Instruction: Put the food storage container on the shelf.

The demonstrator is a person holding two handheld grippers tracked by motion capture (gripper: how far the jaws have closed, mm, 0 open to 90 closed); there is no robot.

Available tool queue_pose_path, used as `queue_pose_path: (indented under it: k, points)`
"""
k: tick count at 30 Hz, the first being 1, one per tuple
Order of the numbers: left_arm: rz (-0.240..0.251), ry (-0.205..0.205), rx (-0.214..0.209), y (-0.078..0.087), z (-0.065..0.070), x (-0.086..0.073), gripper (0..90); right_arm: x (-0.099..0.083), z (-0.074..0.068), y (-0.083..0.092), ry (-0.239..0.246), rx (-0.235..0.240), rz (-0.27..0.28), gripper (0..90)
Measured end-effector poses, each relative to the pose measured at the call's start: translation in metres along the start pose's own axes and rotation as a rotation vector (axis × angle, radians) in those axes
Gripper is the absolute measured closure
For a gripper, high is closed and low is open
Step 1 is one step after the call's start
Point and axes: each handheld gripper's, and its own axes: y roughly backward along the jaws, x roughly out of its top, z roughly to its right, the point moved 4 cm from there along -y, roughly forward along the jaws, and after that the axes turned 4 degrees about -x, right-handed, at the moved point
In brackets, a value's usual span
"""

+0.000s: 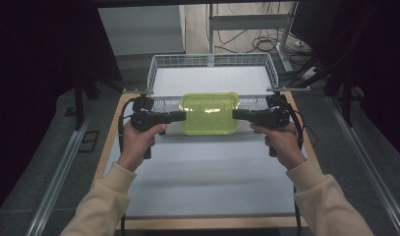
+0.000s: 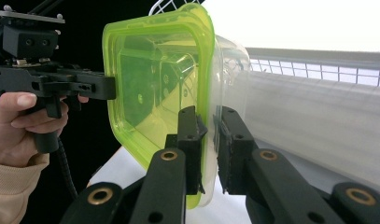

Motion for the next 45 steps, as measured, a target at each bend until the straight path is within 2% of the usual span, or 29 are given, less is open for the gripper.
queue_pose_path:
  k: [18,28,45]
  points:
    - [0.005,-0.026,0.021,-0.002,-0.003,0.032,81.4,0.027,0.005,-0.004,-0.007,-0.011,0.010,80.8]
    - [0.003,-0.015,0.024,-0.009,-0.008,0.041,81.4,0.038,0.014,-0.007,-0.014,-0.017,0.013,80.9]
    - [-0.002,-0.029,0.038,-0.025,-0.019,0.068,81.2,0.060,0.029,-0.010,-0.022,-0.049,0.013,81.0]
